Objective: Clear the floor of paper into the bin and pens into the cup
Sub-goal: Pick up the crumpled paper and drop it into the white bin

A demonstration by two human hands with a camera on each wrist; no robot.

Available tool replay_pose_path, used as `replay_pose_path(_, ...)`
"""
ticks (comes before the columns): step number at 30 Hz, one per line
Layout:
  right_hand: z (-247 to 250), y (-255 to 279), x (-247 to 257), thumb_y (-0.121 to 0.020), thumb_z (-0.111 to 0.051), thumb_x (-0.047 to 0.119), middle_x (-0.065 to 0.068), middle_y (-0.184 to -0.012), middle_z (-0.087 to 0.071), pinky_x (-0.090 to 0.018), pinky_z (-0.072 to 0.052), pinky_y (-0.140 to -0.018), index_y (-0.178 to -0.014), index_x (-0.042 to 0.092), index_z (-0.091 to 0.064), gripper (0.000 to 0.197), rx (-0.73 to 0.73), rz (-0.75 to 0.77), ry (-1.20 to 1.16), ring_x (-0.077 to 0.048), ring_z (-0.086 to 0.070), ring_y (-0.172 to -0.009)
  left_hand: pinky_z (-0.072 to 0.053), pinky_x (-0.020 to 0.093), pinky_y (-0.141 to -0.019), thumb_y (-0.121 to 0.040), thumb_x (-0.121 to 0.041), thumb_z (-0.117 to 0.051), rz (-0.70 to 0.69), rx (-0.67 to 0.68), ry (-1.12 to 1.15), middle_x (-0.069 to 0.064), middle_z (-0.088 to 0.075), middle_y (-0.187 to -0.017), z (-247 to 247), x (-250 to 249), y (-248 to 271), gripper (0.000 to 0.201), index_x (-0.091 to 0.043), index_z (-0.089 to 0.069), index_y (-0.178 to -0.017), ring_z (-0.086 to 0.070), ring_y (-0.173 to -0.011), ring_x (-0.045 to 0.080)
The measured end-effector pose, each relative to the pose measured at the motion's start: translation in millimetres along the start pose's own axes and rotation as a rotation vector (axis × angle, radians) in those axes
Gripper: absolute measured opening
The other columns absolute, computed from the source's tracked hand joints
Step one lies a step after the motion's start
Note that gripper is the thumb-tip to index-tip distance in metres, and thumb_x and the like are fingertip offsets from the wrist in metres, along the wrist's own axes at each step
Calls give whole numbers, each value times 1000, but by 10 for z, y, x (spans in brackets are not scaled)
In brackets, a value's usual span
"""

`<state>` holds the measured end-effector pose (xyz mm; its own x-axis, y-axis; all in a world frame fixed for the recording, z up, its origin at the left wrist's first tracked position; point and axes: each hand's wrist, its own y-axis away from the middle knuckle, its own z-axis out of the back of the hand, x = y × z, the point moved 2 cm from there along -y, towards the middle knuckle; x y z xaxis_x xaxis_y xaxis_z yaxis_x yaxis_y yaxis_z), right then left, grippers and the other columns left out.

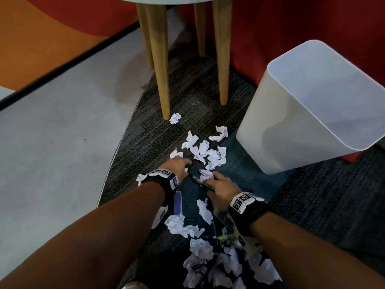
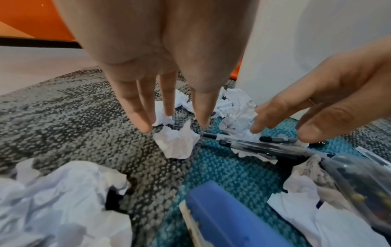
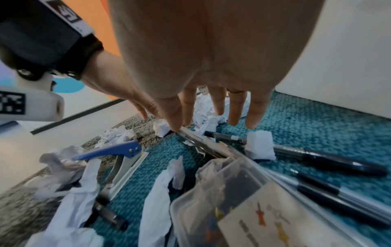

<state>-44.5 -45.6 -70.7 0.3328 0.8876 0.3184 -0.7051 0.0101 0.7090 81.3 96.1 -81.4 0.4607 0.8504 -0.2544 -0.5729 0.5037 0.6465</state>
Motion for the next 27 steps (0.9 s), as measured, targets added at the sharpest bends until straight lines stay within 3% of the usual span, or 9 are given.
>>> replay_pose_path(3,8,-33,1,-95,-48,41,-2,-163,2,-52,-20,-115,-145,38,-34,52,44,-33,7,-36,-15,-145,-39,40,-107,-96,-19,-55,4,32,-25,14,-33,-151,-85,34,-6,53,-32,-37,-145,-39,-134,34)
replay_pose_path(6,-2,-82,-6,-96,-46,45,1,-163,3,-53,-15,-115,-148,35,-31,54,74,-45,35,-33,-10,-147,-37,45,-109,-95,-10,-54,10,60,-33,16,-30,-152,-170,72,15,55,-32,-40,-143,-33,-137,37)
replay_pose_path(9,-32,-95,-13,-97,-45,43,4,-161,-12,-49,-14,-114,-149,28,-30,56,6,-21,20,-25,-14,-146,-43,41,-102,-92,-2,-53,27,46,-16,20,-34,-145,-225,96,64,47,-26,-51,-133,-45,-125,41)
replay_pose_path(12,16,-78,5,-97,-46,33,3,-147,-38,-40,-23,-106,-137,24,-45,42,-177,36,-37,-20,-32,-136,-44,35,-86,-91,-1,-49,46,32,20,20,-41,-134,-229,93,105,34,-16,-55,-121,-56,-107,38)
replay_pose_path(17,174,-95,2,-95,-48,28,3,-132,-52,-35,-32,-100,-125,25,-58,32,-347,79,-3,-20,-47,-124,-36,27,-74,-85,2,-50,64,14,97,15,-48,-123,-132,27,115,34,-12,-55,-116,-50,-92,27)
replay_pose_path(20,158,-149,-34,-92,-52,24,1,-127,-50,-37,-38,-100,-117,33,-60,27,-283,45,-34,-25,-51,-120,-38,26,-74,-84,3,-50,74,-9,125,13,-47,-121,-103,-13,128,37,-14,-56,-116,-53,-94,27)
replay_pose_path(23,31,-231,-39,-89,-61,24,-2,-139,-43,-43,-35,-105,-133,37,-48,48,-70,-32,43,-29,-47,-127,-43,30,-77,-84,6,-49,74,-28,147,14,-43,-123,-92,-40,132,42,-15,-55,-119,-51,-87,27)
replay_pose_path(25,-40,-245,-33,-86,-64,25,-4,-137,-46,-45,-32,-105,-135,35,-46,54,-18,-60,102,-29,-48,-125,-46,32,-85,-86,5,-49,87,-48,154,15,-43,-128,-53,-47,120,46,-18,-54,-125,-56,-98,31)
replay_pose_path(27,-75,-239,-36,-81,-69,23,-1,-128,-51,-43,-32,-102,-128,32,-52,52,-74,-54,127,-25,-52,-120,-47,32,-89,-86,2,-49,101,-50,158,13,-49,-129,2,-52,111,48,-21,-54,-128,-57,-110,30)
